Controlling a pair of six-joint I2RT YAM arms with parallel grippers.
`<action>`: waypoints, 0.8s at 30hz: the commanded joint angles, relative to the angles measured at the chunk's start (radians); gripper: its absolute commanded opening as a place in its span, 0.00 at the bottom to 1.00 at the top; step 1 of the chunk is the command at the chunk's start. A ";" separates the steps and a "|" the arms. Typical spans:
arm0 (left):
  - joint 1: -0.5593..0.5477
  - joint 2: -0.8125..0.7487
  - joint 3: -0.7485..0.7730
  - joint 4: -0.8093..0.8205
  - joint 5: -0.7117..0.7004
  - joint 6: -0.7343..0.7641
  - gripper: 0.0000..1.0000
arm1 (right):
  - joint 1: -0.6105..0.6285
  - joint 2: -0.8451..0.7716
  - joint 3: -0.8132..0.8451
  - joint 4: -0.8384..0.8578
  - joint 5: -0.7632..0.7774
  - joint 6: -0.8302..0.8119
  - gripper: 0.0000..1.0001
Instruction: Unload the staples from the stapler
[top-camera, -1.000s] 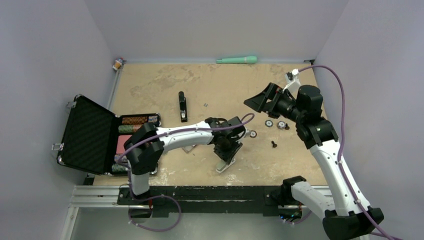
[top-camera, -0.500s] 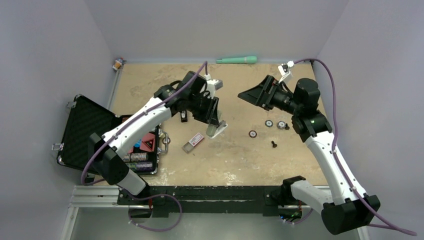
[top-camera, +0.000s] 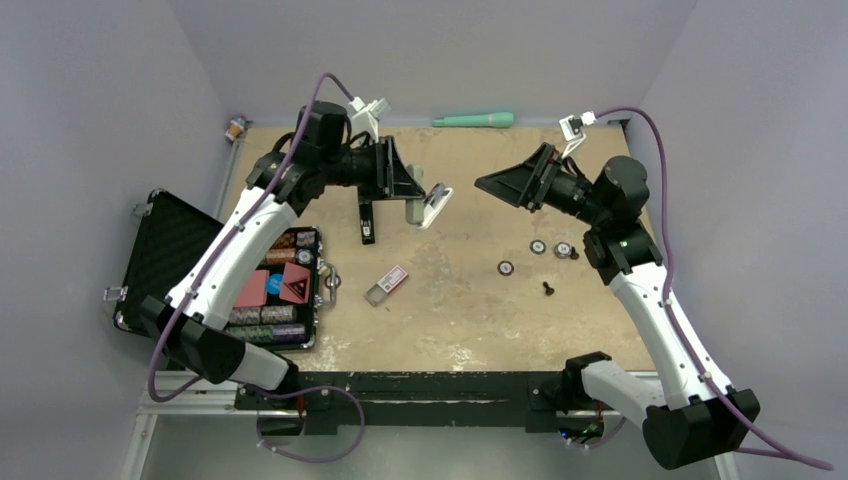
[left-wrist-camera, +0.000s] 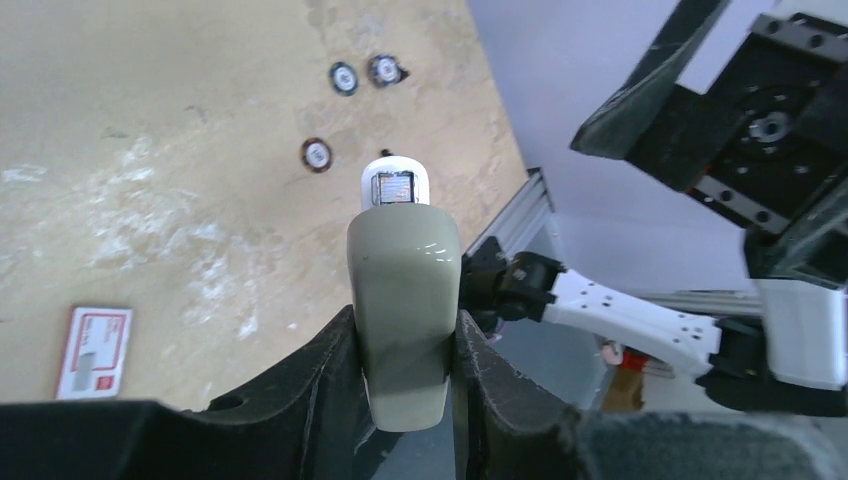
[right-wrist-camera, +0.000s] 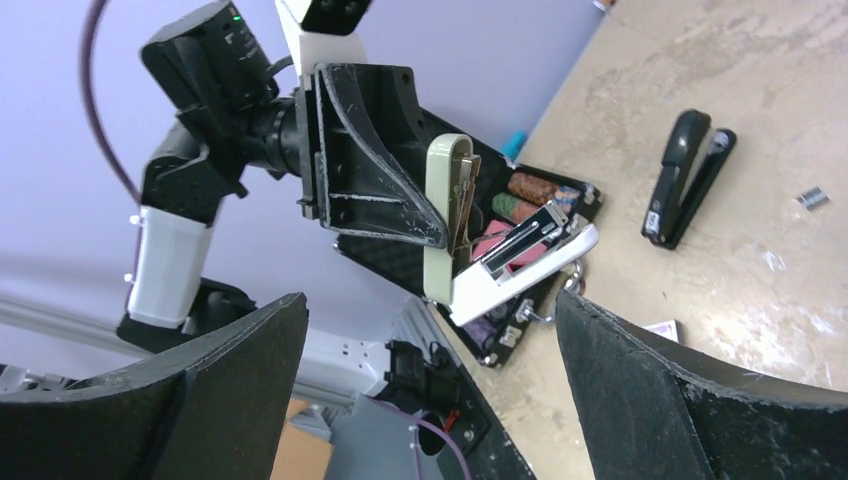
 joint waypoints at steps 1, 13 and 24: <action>0.030 -0.030 0.045 0.225 0.201 -0.172 0.00 | 0.002 -0.030 -0.009 0.198 -0.032 0.084 0.99; 0.041 -0.023 0.106 0.384 0.254 -0.375 0.00 | 0.033 -0.002 -0.081 0.379 0.061 0.165 0.99; 0.039 -0.022 0.074 0.501 0.246 -0.465 0.00 | 0.103 0.093 -0.047 0.585 0.052 0.213 0.99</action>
